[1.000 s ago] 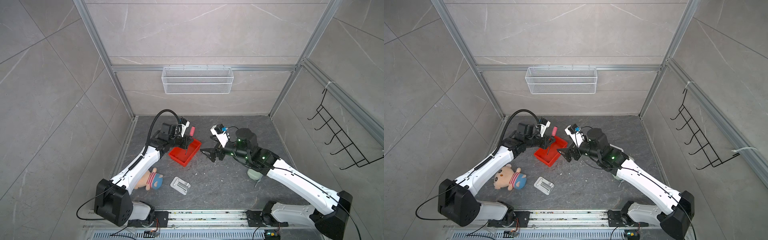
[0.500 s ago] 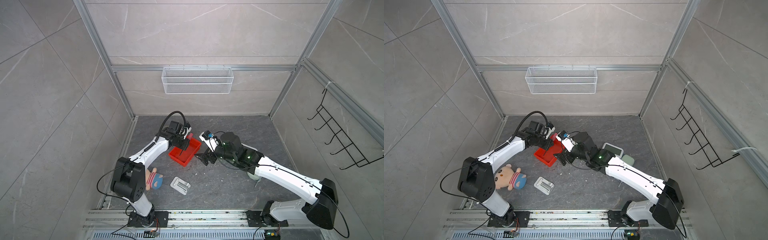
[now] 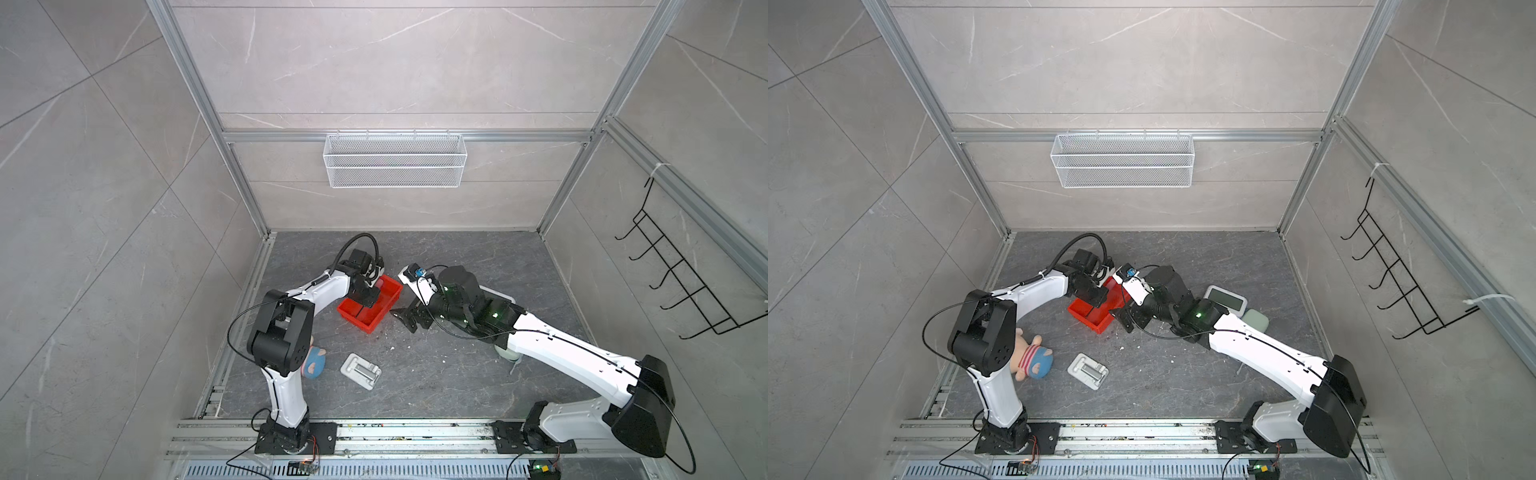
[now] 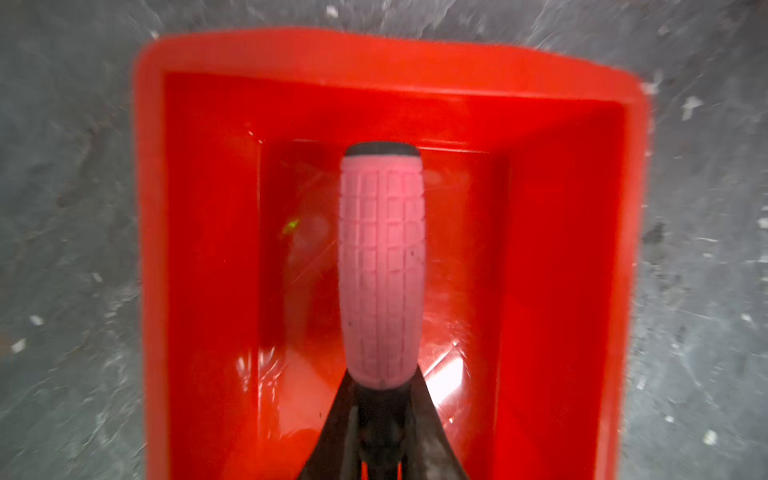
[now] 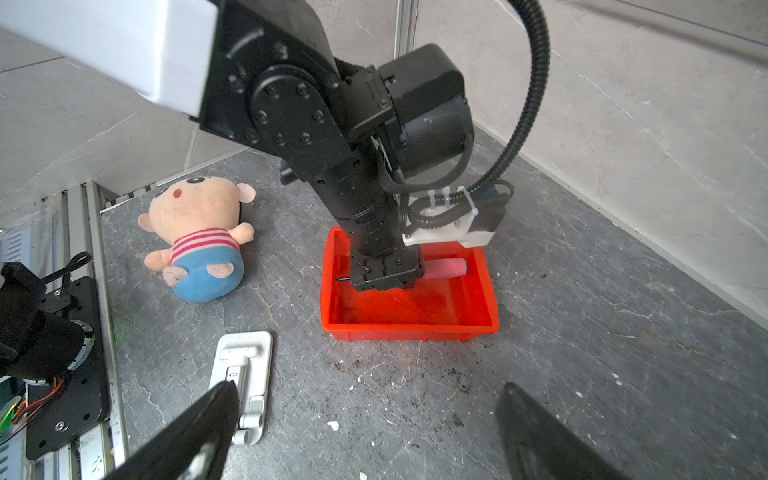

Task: Put the screwdriver in the bin
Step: 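Lower the screwdriver into the red bin with the left gripper and release it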

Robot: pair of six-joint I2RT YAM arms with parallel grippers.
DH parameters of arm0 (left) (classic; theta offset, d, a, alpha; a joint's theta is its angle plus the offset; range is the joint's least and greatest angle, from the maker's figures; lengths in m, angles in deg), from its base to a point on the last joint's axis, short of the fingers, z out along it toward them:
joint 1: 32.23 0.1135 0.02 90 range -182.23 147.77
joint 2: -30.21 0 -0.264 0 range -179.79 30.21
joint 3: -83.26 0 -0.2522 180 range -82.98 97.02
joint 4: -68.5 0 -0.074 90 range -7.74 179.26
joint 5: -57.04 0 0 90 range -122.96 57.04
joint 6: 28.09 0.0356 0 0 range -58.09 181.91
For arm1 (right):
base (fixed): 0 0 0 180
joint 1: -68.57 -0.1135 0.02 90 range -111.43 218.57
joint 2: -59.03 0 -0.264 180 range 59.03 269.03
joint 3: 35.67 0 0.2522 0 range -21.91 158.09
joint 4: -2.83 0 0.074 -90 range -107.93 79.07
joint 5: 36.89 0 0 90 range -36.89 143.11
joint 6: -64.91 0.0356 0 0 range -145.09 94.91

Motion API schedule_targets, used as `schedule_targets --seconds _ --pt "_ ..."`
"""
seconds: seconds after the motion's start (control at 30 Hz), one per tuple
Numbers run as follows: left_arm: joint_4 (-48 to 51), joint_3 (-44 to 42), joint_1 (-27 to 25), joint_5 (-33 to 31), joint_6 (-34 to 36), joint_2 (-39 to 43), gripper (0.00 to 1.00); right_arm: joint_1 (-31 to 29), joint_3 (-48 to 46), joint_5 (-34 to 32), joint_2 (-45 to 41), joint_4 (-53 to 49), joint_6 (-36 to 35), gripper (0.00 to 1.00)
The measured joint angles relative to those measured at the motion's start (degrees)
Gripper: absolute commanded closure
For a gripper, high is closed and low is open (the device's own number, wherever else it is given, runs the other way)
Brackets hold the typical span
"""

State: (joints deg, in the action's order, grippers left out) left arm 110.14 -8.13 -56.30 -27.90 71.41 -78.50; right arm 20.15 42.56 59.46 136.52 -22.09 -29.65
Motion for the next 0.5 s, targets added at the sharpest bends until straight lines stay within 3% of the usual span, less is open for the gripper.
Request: schedule_targets --seconds 0.33,0.4,0.47,0.5 --pt "-0.5 2.2 0.0 -1.8 0.0 -4.6 0.98 -0.1 0.0 -0.6 0.3 -1.0 0.0 0.01" --pt "-0.6 2.3 0.0 -1.9 0.2 -4.6 0.87 -0.1 0.0 -0.7 0.5 -1.0 0.0 0.01" --pt "-0.5 2.3 0.0 -2.0 0.5 -4.6 0.67 -0.1 0.0 -0.8 0.7 -1.1 0.0 0.01" --pt "-0.6 2.3 0.0 -2.0 0.7 -4.6 0.62 -0.1 0.0 -0.8 0.7 -1.1 0.0 0.01"
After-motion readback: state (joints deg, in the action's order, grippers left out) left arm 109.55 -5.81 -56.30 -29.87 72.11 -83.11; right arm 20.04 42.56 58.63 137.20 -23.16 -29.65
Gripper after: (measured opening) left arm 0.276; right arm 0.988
